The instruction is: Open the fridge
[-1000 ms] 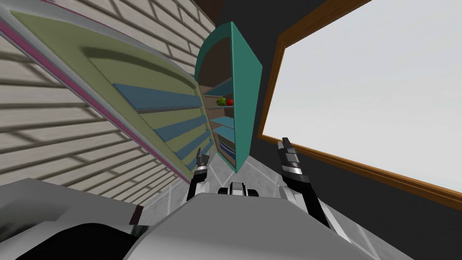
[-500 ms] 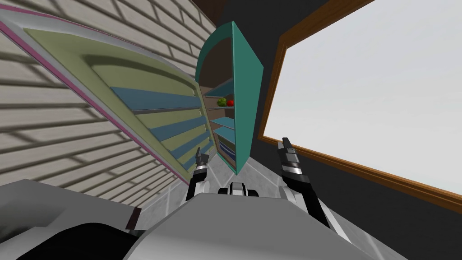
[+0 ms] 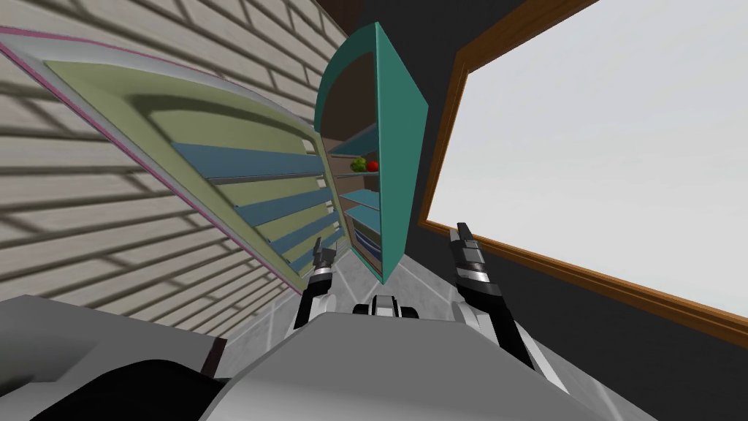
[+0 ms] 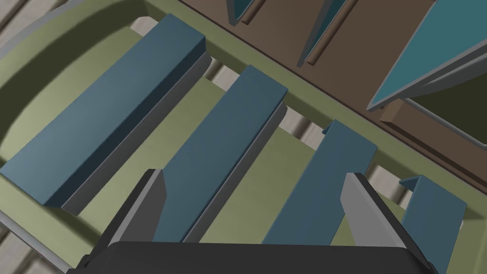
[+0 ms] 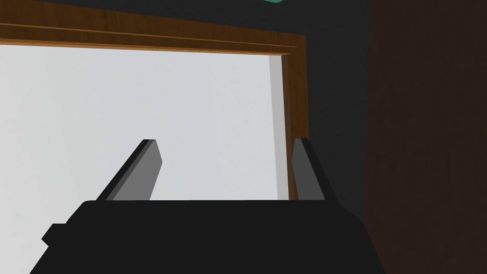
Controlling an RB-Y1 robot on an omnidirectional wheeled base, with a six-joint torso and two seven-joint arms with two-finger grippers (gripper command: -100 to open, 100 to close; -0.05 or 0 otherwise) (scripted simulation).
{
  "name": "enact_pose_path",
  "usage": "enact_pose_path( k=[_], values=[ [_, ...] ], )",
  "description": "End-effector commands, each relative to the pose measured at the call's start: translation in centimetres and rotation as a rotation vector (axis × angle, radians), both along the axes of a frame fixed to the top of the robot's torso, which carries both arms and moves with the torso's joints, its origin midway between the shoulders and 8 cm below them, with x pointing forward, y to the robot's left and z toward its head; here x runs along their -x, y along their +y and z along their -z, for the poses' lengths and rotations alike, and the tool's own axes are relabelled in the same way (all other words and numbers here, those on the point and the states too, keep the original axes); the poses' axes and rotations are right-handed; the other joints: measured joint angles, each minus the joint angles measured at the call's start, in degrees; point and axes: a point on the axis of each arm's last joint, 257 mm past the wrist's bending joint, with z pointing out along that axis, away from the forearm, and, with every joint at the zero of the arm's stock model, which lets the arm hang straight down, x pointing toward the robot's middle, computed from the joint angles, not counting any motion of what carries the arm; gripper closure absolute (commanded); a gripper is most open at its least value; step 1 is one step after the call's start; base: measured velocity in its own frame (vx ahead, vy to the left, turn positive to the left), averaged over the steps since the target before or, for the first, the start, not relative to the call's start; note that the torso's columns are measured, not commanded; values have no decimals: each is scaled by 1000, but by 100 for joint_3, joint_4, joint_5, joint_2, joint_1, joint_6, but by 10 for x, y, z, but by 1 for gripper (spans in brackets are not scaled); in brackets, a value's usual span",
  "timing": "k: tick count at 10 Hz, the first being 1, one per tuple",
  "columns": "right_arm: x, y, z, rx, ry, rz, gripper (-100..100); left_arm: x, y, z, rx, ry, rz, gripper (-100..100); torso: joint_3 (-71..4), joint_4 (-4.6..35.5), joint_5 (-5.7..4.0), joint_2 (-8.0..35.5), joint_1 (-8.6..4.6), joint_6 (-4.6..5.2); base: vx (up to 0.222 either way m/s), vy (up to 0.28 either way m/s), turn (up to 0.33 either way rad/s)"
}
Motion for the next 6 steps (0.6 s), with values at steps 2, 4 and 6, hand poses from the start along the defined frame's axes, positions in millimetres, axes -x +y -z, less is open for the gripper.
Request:
enact_pose_path(
  k=[2,4,6],
  values=[
    [0,0,0,0,0,0,0,9,2,-19,0,1,0,-100,-3,-1,0,-4,1,0,28,-7,-1],
    [0,0,0,0,0,0,0,14,3,-30,-1,2,0,-100,0,0,1,0,2,0,27,-6,-1],
    [0,0,0,0,0,0,0,16,2,-33,-1,0,0,-100,1,0,0,1,1,0,19,-4,1]
  ],
)
